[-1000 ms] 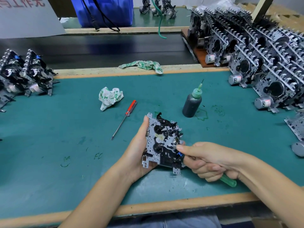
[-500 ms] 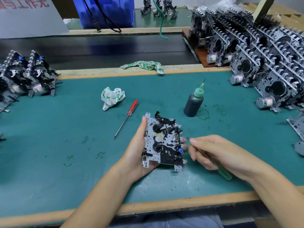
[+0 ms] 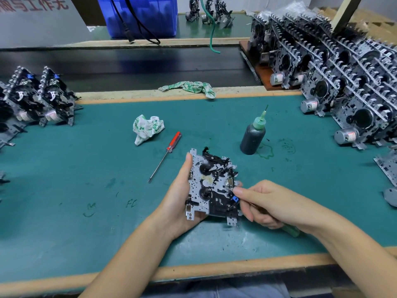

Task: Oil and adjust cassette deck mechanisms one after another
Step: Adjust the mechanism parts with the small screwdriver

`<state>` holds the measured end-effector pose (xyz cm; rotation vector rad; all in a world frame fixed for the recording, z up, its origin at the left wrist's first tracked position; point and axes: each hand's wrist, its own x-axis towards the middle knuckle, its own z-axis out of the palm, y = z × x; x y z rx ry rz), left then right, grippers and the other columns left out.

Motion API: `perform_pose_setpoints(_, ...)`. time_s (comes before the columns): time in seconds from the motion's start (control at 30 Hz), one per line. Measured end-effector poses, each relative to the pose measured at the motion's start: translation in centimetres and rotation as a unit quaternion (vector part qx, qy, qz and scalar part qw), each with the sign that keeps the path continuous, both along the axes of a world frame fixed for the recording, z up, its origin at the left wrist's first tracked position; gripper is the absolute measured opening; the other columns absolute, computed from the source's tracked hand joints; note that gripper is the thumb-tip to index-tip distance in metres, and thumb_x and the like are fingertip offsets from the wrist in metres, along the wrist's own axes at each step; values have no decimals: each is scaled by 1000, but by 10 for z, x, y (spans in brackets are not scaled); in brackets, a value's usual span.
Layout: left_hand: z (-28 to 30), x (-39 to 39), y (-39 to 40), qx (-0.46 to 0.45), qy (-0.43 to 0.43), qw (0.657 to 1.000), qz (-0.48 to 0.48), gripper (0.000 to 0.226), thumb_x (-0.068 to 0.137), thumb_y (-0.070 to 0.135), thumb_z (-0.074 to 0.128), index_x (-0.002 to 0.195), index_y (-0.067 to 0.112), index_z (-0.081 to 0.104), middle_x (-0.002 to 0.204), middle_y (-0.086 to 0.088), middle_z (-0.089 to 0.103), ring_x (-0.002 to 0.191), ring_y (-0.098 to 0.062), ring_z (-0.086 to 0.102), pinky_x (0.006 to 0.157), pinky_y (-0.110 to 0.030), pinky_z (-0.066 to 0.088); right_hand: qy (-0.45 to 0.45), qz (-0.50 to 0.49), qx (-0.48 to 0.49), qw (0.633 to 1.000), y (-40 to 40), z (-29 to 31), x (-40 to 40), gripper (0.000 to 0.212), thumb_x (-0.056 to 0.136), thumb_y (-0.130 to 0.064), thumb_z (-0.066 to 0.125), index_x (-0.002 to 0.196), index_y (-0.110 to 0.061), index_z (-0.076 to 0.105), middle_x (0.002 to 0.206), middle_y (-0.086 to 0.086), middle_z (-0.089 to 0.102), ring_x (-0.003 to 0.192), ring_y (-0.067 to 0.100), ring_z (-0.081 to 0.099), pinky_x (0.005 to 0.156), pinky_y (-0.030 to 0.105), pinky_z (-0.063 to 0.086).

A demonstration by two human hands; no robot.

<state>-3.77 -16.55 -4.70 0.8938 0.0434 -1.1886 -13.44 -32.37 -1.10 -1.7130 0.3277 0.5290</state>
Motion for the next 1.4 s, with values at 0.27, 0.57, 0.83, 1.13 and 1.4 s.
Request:
perform_pose_setpoints(0.27,1,1,-4,35,-13,999,20,77,86,69,32,119,6,64,118,-19,65,110,-31,63,96,-39,48,31,29,9,999,-5,-2,2,54,87,-52,41,44,-20,39,32,-2,27,28,9,17,34,12,16)
perform_pose_setpoints(0.57,-1,0,-6,39,-17,999,23,74,85,69,34,108,9,71,114,-16,68,102,-27,67,80,-34,57,44,57,-1,997,-9,-3,6,57,89,-54,38,45,-19,31,30,-1,22,28,10,13,35,14,15)
perform_pose_setpoints(0.83,-2,0,-6,39,-17,999,31,71,88,66,33,103,10,74,115,-14,68,103,-27,67,79,-33,57,63,92,-33,993,-12,1,8,61,97,-51,31,46,-19,29,32,-1,23,30,11,14,38,18,16)
perform_pose_setpoints(1.13,2,-3,-7,54,-36,997,49,68,89,65,34,111,10,69,113,-14,68,101,-26,67,82,-37,53,16,106,-75,991,-10,-1,8,62,96,-53,31,42,-22,31,33,-2,22,33,15,16,44,26,18)
perform_pose_setpoints(1.4,12,1,-1,23,29,999,22,74,89,67,32,115,7,66,123,-19,63,106,-31,64,92,-40,49,-43,-6,28,999,-15,-9,2,61,93,-52,36,42,-20,40,30,-3,22,28,11,16,36,17,19)
